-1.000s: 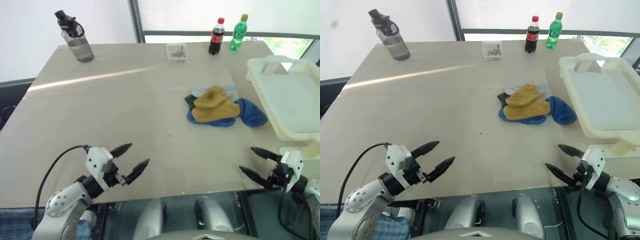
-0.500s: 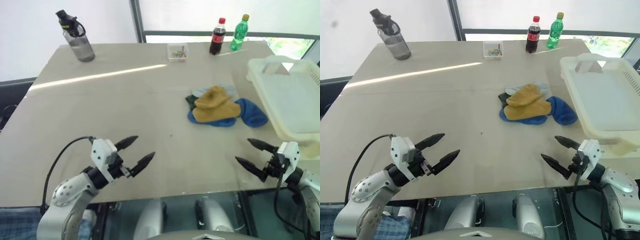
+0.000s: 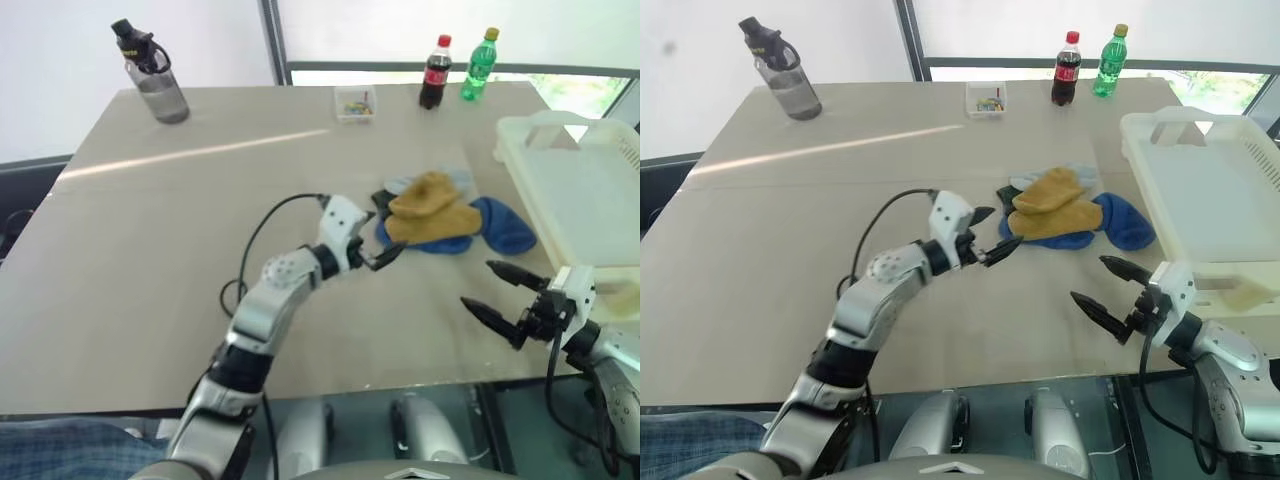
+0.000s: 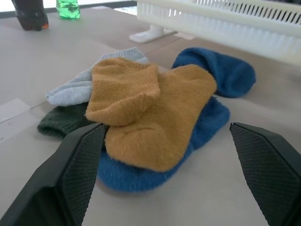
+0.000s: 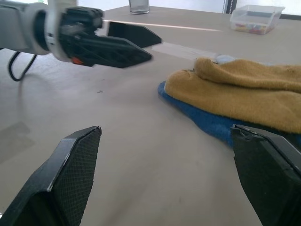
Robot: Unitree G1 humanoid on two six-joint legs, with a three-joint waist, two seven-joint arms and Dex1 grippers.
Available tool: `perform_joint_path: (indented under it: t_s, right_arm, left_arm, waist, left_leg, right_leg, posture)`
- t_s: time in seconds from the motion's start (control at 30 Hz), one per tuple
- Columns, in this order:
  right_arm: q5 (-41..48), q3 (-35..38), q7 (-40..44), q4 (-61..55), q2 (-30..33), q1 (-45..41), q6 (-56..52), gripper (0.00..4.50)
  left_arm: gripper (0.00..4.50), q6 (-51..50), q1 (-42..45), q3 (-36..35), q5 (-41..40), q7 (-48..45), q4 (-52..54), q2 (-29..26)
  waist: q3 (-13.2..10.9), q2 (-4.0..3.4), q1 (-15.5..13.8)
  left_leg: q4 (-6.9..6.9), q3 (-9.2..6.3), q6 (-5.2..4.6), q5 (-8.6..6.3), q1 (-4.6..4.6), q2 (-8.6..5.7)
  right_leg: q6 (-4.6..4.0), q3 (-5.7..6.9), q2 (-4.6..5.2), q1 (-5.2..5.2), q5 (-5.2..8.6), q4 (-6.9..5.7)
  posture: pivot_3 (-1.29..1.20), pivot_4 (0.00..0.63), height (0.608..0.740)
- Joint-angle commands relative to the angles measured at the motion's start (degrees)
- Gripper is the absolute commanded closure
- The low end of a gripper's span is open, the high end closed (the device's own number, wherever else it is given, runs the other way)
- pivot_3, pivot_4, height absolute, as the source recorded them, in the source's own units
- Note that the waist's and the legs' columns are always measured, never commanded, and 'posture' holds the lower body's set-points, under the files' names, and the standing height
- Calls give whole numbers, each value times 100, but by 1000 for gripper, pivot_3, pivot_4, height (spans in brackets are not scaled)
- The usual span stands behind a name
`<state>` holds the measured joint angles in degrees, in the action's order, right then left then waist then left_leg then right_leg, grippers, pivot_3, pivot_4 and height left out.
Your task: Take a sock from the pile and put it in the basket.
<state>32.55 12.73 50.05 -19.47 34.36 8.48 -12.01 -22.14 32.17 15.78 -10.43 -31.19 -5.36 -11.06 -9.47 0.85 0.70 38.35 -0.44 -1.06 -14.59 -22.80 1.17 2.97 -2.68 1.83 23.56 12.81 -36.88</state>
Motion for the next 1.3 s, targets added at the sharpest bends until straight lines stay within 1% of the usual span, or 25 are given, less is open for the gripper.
perform_joint_path:
  t_s: [0.03, 0.13, 0.23, 0.4, 0.57, 0.7, 0.87, 1.1, 1.2, 1.23, 1.3]
  right_arm:
    - [1, 321, -750, -697, 170, -142, -560, 14]
    - [-92, 402, -1265, -1002, 197, -217, -925, 14]
    - [-31, 474, -1780, -1380, 183, -139, -1448, 14]
    - [250, 589, -2086, -1727, 172, -27, -2020, 14]
    - [388, 719, -2277, -1909, 128, 11, -2245, 14]
    - [358, 777, -2317, -1974, 80, 190, -2218, 14]
    - [312, 778, -2312, -1996, 34, 327, -2139, 14]
    - [253, 790, -2244, -1923, 11, 369, -2036, 14]
    - [233, 784, -2213, -1887, 11, 376, -1993, 0]
    - [226, 786, -2203, -1877, 11, 377, -1982, 0]
    - [220, 795, -2186, -1872, 10, 387, -1973, 0]
  left_arm:
    - [0, 439, 627, 59, 347, 32, -785, 210]
    - [0, 756, 1063, 17, 446, -85, -1360, 364]
    - [0, 1174, 1530, 39, 491, -426, -2052, 511]
    - [0, 1459, 2147, 4, 558, -870, -3133, 700]
    - [0, 1696, 2609, 77, 865, -1093, -4023, 771]
    - [0, 1775, 2836, 10, 1032, -1196, -4315, 741]
    - [0, 2030, 2937, 76, 1381, -1162, -4447, 554]
    - [0, 1971, 2892, -15, 1423, -1308, -4430, 530]
    - [701, 2019, 2881, 10, 1499, -1263, -4499, 541]
    - [1092, 2024, 2875, 23, 1527, -1253, -4515, 546]
    - [2148, 2013, 2856, 46, 1587, -1228, -4531, 561]
  waist:
    - [-1, 2, -5]
    - [-3, 5, -13]
    - [-3, 6, -34]
    - [-4, 7, -35]
    - [-6, 9, -10]
    - [-6, 9, -9]
    - [-6, 10, -6]
    - [-6, 10, -14]
    - [-7, 10, -11]
    - [-7, 10, -11]
    - [-7, 10, -11]
  left_leg:
    - [0, 0, 0, 0, 0, 0]
    - [2, -1, 0, 0, -5, -2]
    - [1, -4, 0, 0, -11, -2]
    - [1, -4, -1, 0, -16, -5]
    - [2, -7, -1, 0, -16, -7]
    - [1, -8, -1, 0, -17, -7]
    - [1, -6, -1, 0, -16, -7]
    - [1, -6, -1, 0, -17, -6]
    - [1, -7, -1, 0, -17, -7]
    - [1, -7, -1, -1, -17, -6]
    - [1, -7, -1, 0, -16, -6]
  right_leg:
    - [0, 0, 0, 0, 0, 0]
    - [2, 1, 1, 0, 1, 1]
    - [1, 3, 1, 2, 0, 5]
    - [2, 3, 4, 3, 1, 11]
    - [9, 4, 3, 3, 5, 9]
    - [10, 5, 3, 4, 6, 8]
    - [11, 3, 4, 4, 6, 8]
    - [11, 4, 4, 4, 6, 7]
    - [11, 4, 4, 4, 6, 7]
    - [11, 4, 4, 4, 6, 7]
    - [11, 4, 4, 4, 6, 6]
  posture:
    - [0, 150, 740]
    - [0, 150, 740]
    - [0, 150, 740]
    - [0, 150, 740]
    - [0, 150, 740]
    - [0, 150, 740]
    - [0, 150, 740]
    - [0, 150, 740]
    - [0, 150, 740]
    - [0, 150, 740]
    - [0, 150, 740]
